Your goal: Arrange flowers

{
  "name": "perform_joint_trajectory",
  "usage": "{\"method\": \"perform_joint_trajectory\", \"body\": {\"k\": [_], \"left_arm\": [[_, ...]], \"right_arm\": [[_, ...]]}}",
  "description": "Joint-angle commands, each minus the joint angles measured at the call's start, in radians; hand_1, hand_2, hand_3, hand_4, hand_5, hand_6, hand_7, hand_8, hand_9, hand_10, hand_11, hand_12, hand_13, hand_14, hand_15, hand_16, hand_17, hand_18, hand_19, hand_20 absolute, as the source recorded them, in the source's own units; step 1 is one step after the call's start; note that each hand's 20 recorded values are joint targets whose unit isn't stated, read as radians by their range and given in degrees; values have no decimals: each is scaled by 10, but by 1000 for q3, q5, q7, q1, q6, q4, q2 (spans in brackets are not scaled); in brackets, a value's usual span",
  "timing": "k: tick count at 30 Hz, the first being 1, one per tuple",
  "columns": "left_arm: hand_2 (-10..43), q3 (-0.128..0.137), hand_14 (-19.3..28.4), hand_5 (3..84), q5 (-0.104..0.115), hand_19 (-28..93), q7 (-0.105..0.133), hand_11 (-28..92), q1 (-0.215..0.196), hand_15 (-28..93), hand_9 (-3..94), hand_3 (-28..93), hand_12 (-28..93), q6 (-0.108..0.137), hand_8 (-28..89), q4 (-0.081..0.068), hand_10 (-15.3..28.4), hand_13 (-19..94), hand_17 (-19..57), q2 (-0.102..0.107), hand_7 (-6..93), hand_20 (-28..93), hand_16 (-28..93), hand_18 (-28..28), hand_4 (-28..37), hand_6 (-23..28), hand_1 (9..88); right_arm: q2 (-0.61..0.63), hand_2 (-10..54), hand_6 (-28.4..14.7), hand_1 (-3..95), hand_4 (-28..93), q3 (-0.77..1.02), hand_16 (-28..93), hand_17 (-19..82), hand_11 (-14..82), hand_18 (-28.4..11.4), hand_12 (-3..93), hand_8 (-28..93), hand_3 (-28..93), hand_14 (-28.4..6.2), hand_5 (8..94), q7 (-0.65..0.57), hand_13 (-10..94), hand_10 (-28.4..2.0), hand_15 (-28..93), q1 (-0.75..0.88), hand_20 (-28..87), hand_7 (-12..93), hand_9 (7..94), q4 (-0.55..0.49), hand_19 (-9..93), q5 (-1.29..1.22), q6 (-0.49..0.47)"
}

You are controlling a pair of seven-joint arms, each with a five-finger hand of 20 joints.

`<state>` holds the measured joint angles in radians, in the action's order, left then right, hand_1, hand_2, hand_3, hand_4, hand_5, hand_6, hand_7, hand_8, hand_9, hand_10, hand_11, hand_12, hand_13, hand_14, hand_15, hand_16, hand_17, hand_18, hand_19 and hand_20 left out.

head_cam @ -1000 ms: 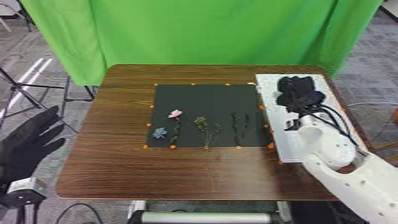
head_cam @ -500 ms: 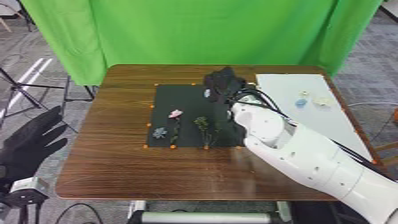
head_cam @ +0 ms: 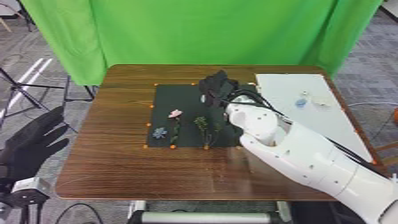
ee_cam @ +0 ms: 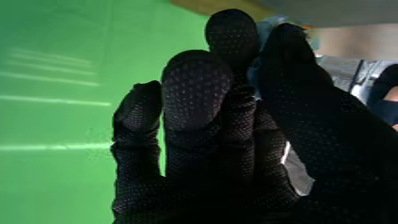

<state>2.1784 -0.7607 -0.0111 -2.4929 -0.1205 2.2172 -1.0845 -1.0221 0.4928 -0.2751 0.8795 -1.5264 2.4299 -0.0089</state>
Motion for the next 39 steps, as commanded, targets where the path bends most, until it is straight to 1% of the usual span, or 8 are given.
{"method": "perform_joint_trajectory", "body": {"k": [1, 4, 10, 12, 16, 23, 35, 39], "left_arm": [[-56, -2, 106, 208, 2, 322, -11, 60, 0, 81, 157, 678, 234, 3, -83, 1, 79, 112, -135, 4, 160, 98, 110, 177, -283, 6, 234], [-55, -3, 106, 208, 2, 323, -11, 60, 0, 81, 157, 679, 234, 2, -83, 0, 80, 113, -135, 5, 160, 98, 110, 177, -283, 6, 232], [-54, -2, 107, 209, 3, 323, -13, 61, -1, 82, 158, 679, 233, 0, -83, -1, 81, 113, -135, 6, 160, 98, 110, 177, -283, 6, 232], [-53, -5, 107, 209, 5, 324, -16, 60, 5, 83, 158, 679, 233, -2, -83, -5, 81, 113, -136, 12, 161, 98, 110, 177, -283, 6, 232], [-52, -7, 107, 208, 5, 324, -15, 60, 6, 83, 159, 679, 233, -1, -84, -7, 81, 113, -135, 15, 161, 98, 109, 177, -283, 6, 231], [-51, -6, 107, 208, 6, 324, -17, 61, 7, 84, 159, 680, 233, -1, -84, -8, 82, 114, -135, 16, 160, 98, 108, 177, -283, 6, 231], [-50, -6, 107, 208, 5, 324, -18, 62, 5, 85, 160, 682, 230, 2, -85, -6, 83, 114, -135, 13, 164, 97, 108, 177, -283, 5, 231], [-48, -8, 107, 208, 6, 324, -20, 63, 10, 85, 160, 681, 230, 2, -85, -10, 82, 114, -135, 17, 163, 97, 107, 177, -283, 5, 231]], "right_arm": [[-7, -95, 34, 454, -274, 18, 396, 257, 151, -189, 490, -34, 849, -22, 697, 46, 757, -48, 583, 35, 548, 512, 869, -44, 774, -38, -32], [2, -95, 33, 447, -277, 27, 385, 253, 152, -190, 491, -34, 847, -25, 697, 53, 755, -50, 590, 49, 550, 511, 868, -68, 774, -53, -46], [-9, -95, 32, 432, -274, 31, 331, 243, 164, -192, 484, -21, 837, -31, 678, 72, 736, -51, 622, 51, 554, 508, 850, -56, 769, -56, -73], [-12, -95, 34, 422, -276, 29, 326, 239, 170, -192, 485, -12, 838, -32, 665, 63, 730, -53, 628, 50, 554, 505, 839, -55, 767, -64, -82], [-19, -95, 31, 399, -281, 26, 314, 230, 239, -194, 428, -11, 827, -34, 642, 50, 713, -63, 639, 49, 558, 484, 799, -52, 763, -50, -92], [-24, -95, 24, 374, -282, 34, 313, 215, 284, -193, 385, -20, 815, -34, 616, 34, 688, -71, 641, 49, 557, 473, 754, -43, 755, -45, -107], [-29, -95, 26, 348, -283, 41, 312, 196, 310, -195, 351, -24, 833, -36, 592, 19, 661, -74, 644, 47, 558, 435, 734, -39, 746, -10, -145], [-29, -95, 26, 340, -283, 41, 310, 192, 320, -195, 340, -28, 840, -35, 583, 17, 650, -75, 647, 47, 558, 424, 732, -39, 744, -9, -149]]}}
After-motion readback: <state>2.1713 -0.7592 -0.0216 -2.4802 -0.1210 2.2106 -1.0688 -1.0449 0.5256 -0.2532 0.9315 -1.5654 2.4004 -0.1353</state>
